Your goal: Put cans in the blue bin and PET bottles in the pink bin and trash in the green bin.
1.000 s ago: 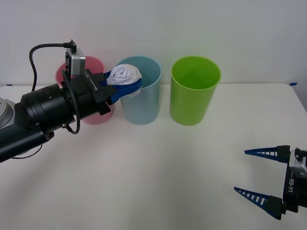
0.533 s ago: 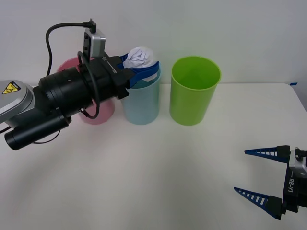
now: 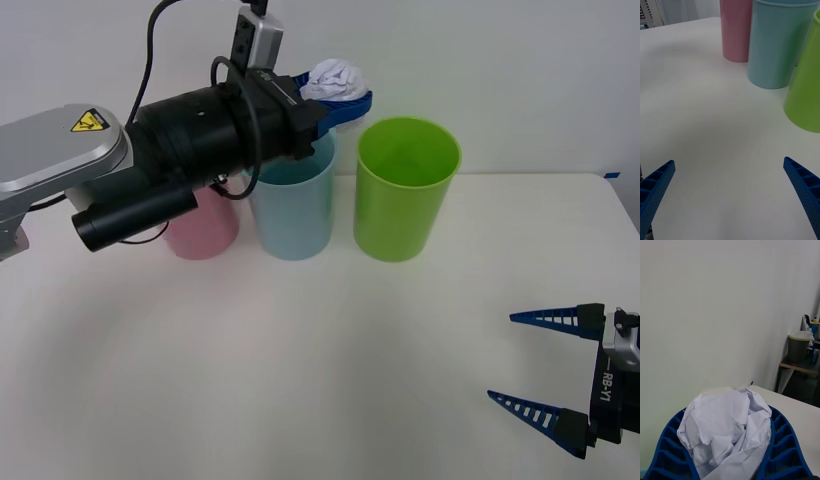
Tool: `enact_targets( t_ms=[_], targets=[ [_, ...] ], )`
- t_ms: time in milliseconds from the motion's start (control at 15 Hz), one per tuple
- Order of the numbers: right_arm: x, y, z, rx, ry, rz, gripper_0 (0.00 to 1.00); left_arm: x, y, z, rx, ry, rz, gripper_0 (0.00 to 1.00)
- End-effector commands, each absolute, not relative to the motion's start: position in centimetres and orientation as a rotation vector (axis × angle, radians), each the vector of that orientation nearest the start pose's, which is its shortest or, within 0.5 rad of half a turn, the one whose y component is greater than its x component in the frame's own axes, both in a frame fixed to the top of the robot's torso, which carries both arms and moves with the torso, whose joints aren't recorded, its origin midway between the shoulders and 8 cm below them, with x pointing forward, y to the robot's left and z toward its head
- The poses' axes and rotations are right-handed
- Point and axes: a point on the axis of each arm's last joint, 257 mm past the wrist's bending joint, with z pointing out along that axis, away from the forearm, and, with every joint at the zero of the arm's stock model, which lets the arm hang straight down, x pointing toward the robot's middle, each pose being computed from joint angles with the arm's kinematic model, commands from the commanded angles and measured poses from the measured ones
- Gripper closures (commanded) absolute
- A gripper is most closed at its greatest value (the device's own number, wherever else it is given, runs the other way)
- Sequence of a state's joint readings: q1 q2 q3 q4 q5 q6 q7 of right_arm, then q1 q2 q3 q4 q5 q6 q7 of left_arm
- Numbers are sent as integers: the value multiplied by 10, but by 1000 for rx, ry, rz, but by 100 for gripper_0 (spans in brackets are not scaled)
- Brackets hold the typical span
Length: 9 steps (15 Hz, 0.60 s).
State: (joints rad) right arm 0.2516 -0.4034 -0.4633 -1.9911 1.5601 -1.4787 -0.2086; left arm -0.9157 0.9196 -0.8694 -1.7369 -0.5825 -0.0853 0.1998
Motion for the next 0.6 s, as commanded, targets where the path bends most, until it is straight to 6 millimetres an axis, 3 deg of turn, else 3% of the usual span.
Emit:
enact_targets(
  t_ms=[67, 267, 600],
  targets=[
    [321, -236, -214, -1148, 1676, 497, 0, 530, -35, 21, 821, 1352, -736, 100],
    [321, -236, -214, -1148, 1676, 497, 0, 536, -47, 20, 789, 1401, -745, 100],
    [321, -236, -214, -1148, 1676, 497, 0, 562, -58, -1, 784, 1476, -685, 100]
  ],
)
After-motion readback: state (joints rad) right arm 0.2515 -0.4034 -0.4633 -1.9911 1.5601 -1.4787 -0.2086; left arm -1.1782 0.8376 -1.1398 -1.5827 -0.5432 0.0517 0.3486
